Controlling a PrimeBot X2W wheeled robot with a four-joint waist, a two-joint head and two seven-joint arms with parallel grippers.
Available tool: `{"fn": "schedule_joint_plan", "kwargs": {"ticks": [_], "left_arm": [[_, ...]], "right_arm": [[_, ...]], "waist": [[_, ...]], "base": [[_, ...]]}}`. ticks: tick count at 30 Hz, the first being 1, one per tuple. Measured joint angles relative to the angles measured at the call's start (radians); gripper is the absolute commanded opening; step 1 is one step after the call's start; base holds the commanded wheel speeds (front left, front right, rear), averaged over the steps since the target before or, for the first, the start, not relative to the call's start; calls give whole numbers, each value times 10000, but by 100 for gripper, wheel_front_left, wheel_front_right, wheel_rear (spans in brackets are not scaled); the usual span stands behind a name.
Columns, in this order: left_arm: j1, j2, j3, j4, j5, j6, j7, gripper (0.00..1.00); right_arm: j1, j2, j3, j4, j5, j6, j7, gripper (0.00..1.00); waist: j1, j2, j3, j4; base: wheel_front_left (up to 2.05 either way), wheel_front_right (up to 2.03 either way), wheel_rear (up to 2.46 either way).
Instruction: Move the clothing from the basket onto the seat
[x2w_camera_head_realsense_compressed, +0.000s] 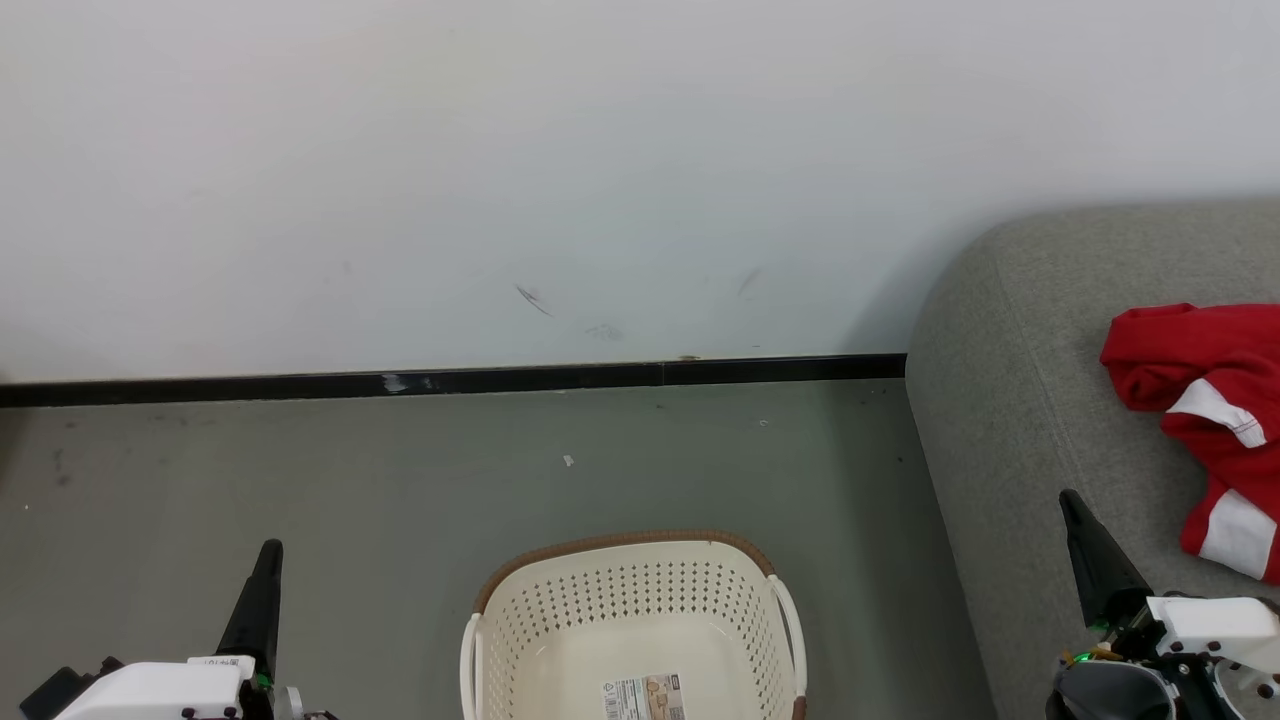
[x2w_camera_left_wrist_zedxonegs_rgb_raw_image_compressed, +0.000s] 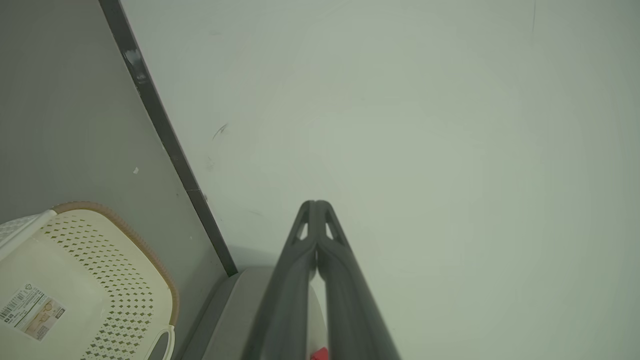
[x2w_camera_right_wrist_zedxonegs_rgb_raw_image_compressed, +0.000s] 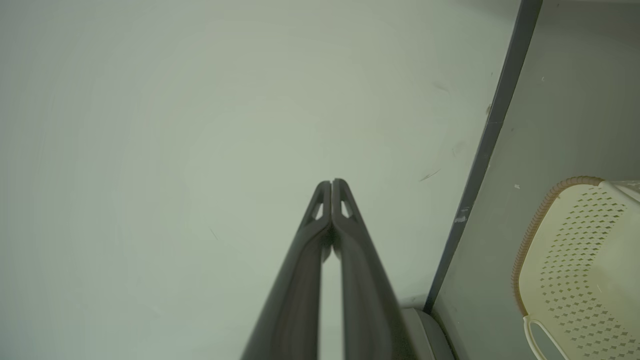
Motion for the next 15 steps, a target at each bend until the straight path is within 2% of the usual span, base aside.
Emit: {"fn": "schedule_joint_plan", "kwargs": {"ticks": [15], "left_arm": [[-1,0,2,17,0,-8,2,0]], "right_arm": [[-1,-4,2,0,0,0,0,0]], "waist": [[0,0,0,0]], "base": [[0,0,0]]}}
